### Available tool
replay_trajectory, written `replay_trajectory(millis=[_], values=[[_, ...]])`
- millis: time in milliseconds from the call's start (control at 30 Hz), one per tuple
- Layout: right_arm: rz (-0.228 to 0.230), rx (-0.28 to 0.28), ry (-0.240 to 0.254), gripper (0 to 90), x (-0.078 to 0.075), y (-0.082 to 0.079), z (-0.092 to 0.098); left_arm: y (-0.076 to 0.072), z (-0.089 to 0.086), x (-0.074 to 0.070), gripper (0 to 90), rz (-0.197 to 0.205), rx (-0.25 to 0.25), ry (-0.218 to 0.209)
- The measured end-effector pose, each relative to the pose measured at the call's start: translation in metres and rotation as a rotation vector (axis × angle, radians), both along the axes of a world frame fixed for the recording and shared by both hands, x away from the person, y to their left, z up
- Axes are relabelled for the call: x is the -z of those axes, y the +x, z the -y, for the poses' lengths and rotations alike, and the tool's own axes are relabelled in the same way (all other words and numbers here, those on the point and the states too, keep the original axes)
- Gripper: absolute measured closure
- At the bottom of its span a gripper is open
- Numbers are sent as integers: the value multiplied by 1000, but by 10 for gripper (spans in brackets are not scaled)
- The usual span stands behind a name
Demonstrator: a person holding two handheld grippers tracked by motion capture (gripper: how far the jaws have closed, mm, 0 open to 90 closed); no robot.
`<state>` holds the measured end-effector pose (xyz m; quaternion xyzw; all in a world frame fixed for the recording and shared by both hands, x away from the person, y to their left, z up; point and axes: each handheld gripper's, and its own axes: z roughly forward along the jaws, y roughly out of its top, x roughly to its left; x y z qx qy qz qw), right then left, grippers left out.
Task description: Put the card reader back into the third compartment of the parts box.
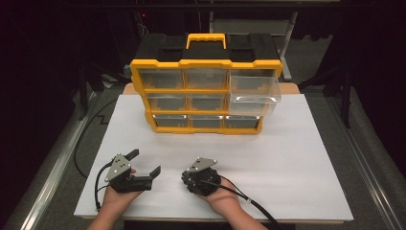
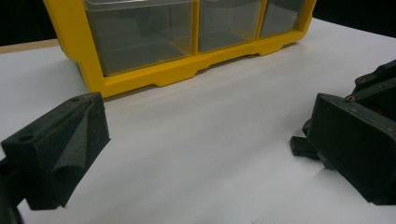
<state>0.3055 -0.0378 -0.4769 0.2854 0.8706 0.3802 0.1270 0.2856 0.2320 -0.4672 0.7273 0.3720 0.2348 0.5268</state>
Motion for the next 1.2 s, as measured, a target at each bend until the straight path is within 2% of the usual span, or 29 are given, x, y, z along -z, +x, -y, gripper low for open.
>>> replay_trajectory(millis=[67,400,600,967,1200], values=[[16,-2,-14,648,0,-2,0,0,-1,0,3,2,0,-1],[-2,4,-9,658,1,0,1,-1,0,-1,3,9,-4,-4],[-8,14,-10,724,1,2,2,-1,1,-1,3,13,-2,-4],[9,-10,-21,743,1,2,2,-1,1,-1,3,11,0,2],[-1,-33,-19,744,-2,5,4,-1,0,0,3,9,-1,-5]])
